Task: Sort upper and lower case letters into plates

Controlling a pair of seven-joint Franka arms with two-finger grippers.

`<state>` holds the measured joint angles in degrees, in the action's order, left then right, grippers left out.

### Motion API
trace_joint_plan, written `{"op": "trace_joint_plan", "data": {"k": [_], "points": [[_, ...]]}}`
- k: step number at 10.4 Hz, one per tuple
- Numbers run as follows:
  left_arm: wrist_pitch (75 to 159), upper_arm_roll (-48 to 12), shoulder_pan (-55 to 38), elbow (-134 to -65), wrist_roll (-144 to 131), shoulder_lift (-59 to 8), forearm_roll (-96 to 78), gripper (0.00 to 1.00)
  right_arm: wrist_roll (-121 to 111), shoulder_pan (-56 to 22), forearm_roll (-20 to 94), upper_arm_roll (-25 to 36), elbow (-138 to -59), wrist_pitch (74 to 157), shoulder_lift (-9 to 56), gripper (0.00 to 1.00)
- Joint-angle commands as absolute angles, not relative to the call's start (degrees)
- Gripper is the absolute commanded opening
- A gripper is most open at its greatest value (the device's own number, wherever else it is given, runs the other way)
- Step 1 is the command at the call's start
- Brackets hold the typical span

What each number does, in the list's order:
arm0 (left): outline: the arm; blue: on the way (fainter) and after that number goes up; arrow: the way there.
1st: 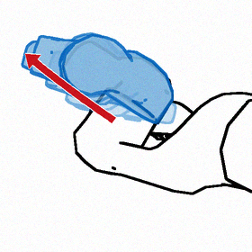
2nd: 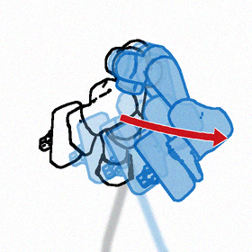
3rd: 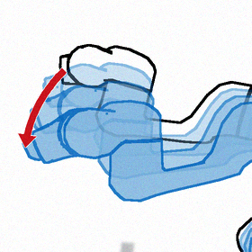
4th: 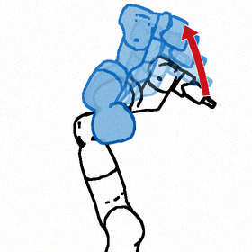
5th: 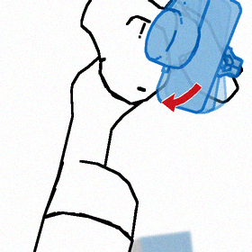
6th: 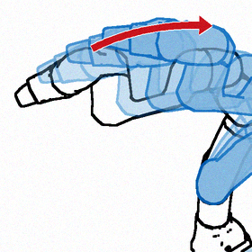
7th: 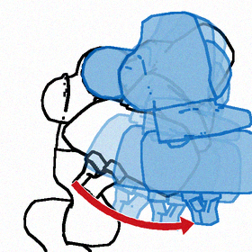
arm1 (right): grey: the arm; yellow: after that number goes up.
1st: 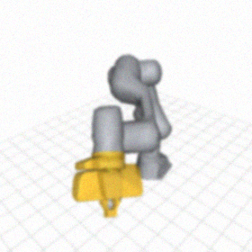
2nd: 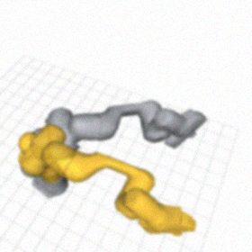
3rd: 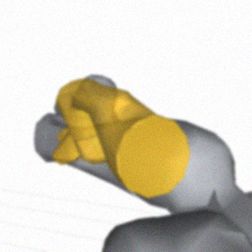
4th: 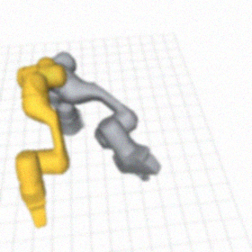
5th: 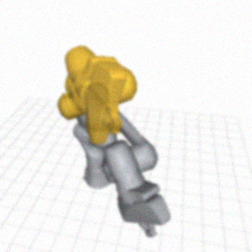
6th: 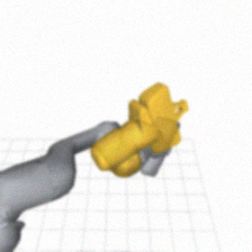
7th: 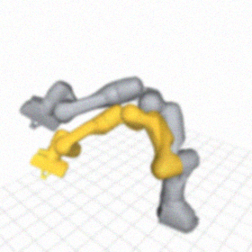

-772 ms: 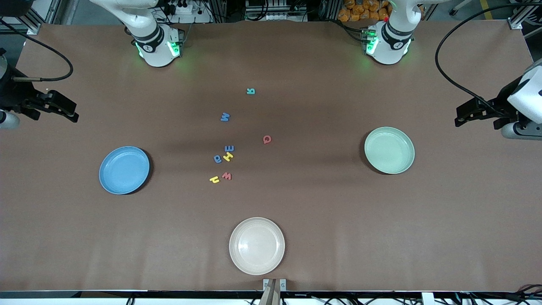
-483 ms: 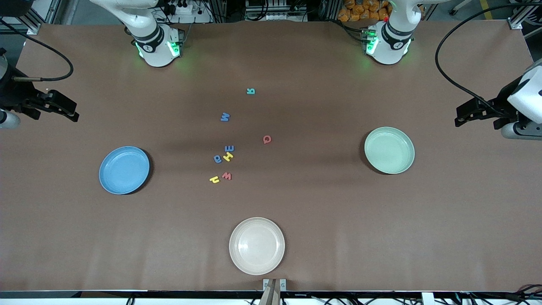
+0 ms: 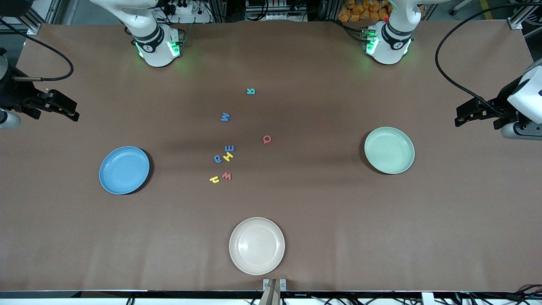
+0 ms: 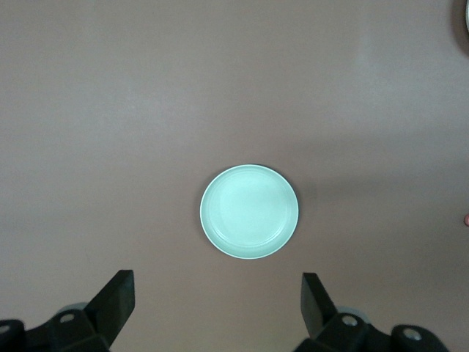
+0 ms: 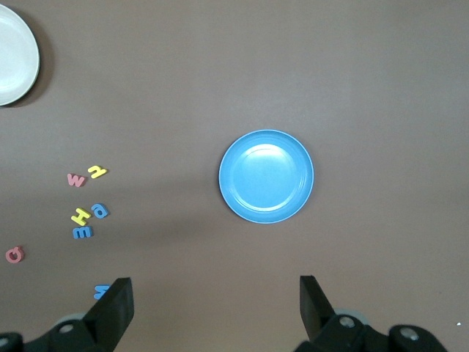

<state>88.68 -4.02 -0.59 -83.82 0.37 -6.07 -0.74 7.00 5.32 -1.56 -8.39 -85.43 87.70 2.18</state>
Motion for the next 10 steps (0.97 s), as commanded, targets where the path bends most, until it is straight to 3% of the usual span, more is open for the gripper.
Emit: {"op": "trace_joint_plan", "data": {"k": [1, 3, 6, 10], "points": [[87.81, -6.93, -0.97, -84.02, 0.35, -6.33, 1.66, 1.00, 6.24, 5.54, -2.29, -8.53, -85.34, 87.10, 1.93, 1.00], [88.15, -10.36, -3.50, -83.76, -0.44, -9.04, 7.56, 1.00, 6.15, 5.54, -2.29, -8.53, -85.34, 87.10, 1.93, 1.00], [92.62, -11.69, -3.95, -83.94, -5.76, -15.45, -3.73, 1.00, 6.15, 5.54, -2.29, -8.53, -85.43, 87.10, 2.02, 1.00], [101.66, -11.60, -16.67, -83.93, -31.06, -22.39, -3.02, 1.00, 6.15, 5.71, -2.29, -8.53, -85.87, 87.19, 2.55, 1.00]]}}
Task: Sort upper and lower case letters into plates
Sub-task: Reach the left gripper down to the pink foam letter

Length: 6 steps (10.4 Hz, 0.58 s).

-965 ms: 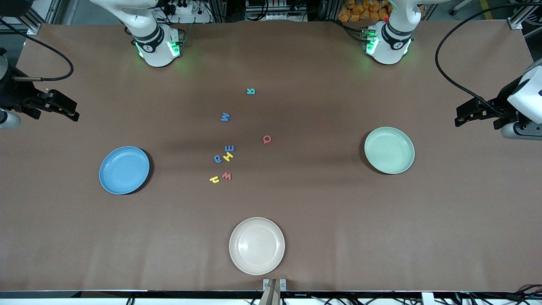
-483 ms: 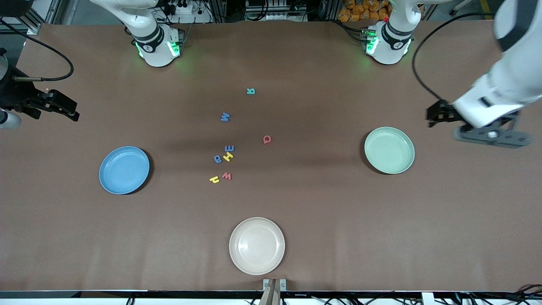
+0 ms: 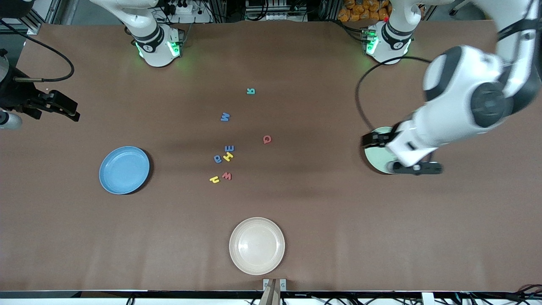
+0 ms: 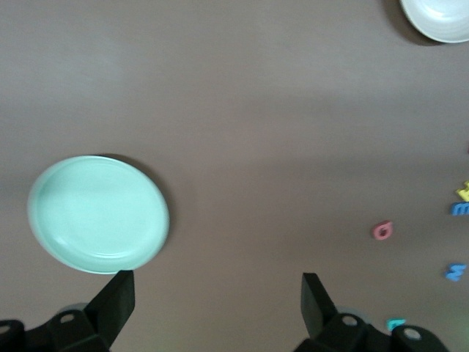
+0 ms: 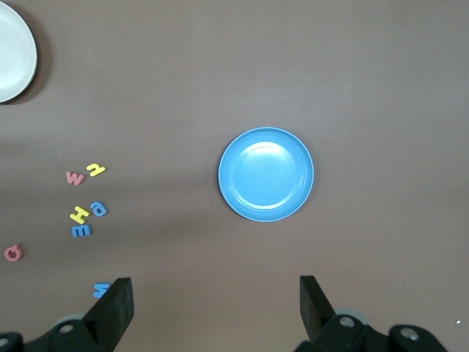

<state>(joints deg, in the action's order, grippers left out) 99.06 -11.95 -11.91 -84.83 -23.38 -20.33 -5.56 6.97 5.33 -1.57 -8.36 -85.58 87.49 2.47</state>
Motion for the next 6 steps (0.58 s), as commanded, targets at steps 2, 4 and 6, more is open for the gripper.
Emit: {"op": "trace_joint_plan", "data": {"k": [2, 4, 6], "points": [[108.60, -11.51, -22.57, -83.94, -39.00, -26.52, -1.85, 1.00, 5.98, 6.85, -2.29, -8.53, -86.39, 87.19, 3.51, 1.00], [115.01, -11.51, -26.43, -84.02, -42.86, -31.09, -1.32, 1.00, 5.98, 8.25, -2.29, -8.53, -87.27, 87.27, 4.83, 1.00], [119.16, -11.25, -31.01, -83.85, -54.88, -35.31, 3.30, 1.00, 5.98, 9.66, -2.28, -8.53, -87.28, 87.89, 7.10, 1.00]]}}
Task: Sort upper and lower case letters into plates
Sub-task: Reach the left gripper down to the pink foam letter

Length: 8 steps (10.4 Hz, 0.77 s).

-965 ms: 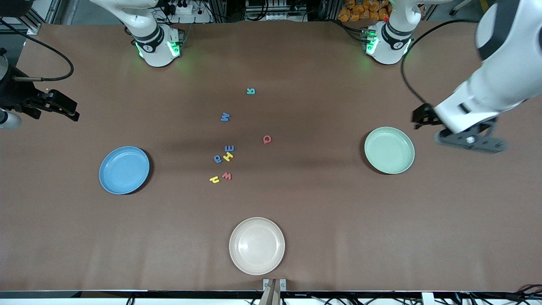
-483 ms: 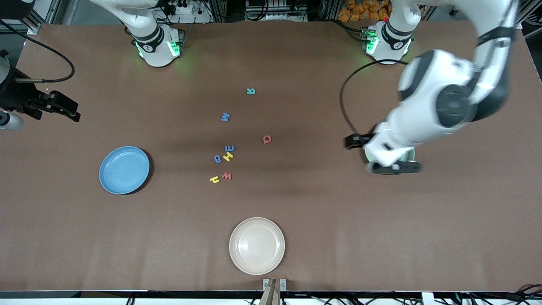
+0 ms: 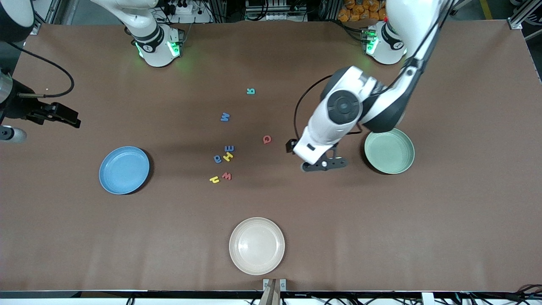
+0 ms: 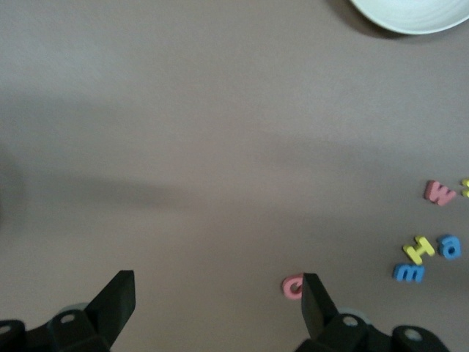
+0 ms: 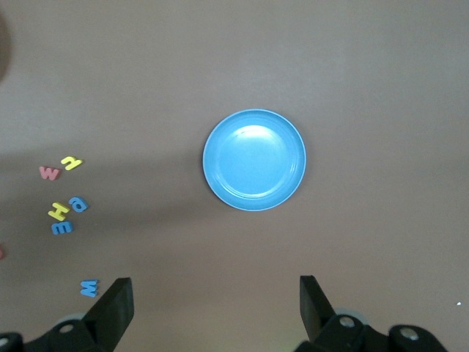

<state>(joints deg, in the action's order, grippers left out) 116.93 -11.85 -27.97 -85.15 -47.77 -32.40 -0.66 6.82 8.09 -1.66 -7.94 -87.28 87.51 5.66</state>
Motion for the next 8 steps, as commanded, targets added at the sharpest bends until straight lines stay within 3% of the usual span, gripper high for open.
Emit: {"op": "trace_joint_plan", "data": {"k": [1, 8], "points": [[120.48, -11.34, -33.20, -83.76, -58.50, -37.59, 5.08, 1.00, 5.98, 10.36, -2.29, -8.53, -87.28, 88.41, 8.60, 1.00], [129.45, -10.90, -41.30, -84.11, -74.34, -47.01, 7.73, 1.00, 6.86, 13.71, -1.67, -8.53, -87.19, 94.30, 17.92, 1.00]]}}
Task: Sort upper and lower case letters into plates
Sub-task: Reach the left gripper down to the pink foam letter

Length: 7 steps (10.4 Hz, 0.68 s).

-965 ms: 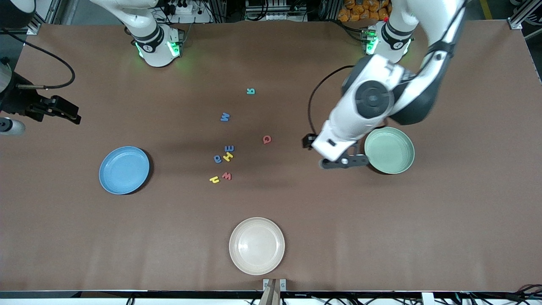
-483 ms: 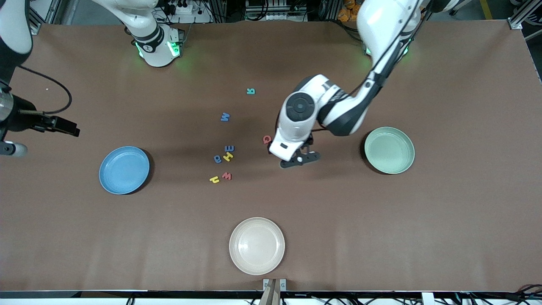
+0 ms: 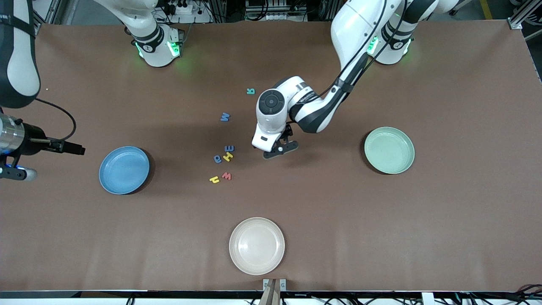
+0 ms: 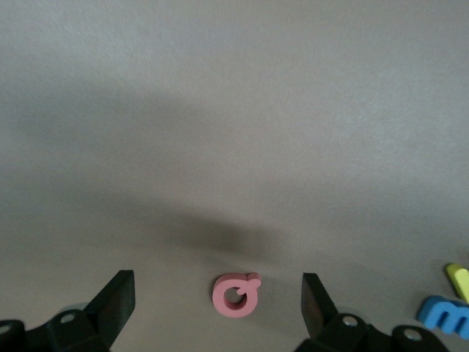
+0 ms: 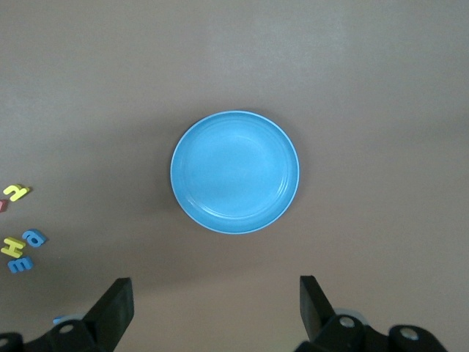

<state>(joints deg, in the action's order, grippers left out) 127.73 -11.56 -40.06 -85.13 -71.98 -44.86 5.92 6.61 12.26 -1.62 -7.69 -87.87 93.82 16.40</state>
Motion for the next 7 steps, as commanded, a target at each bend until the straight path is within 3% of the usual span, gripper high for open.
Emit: {"op": "trace_joint_plan", "data": {"k": [1, 7], "points": [[130.16, -10.81, -42.61, -84.37, -75.83, -47.89, 8.17, 1.00, 6.86, 13.88, -1.58, -8.53, -87.36, 95.09, 18.71, 1.00], [131.22, -10.81, -43.33, -84.90, -79.45, -49.57, 10.02, 1.00, 6.94, 13.89, -1.49, -8.53, -87.54, 95.36, 19.95, 1.00]]}}
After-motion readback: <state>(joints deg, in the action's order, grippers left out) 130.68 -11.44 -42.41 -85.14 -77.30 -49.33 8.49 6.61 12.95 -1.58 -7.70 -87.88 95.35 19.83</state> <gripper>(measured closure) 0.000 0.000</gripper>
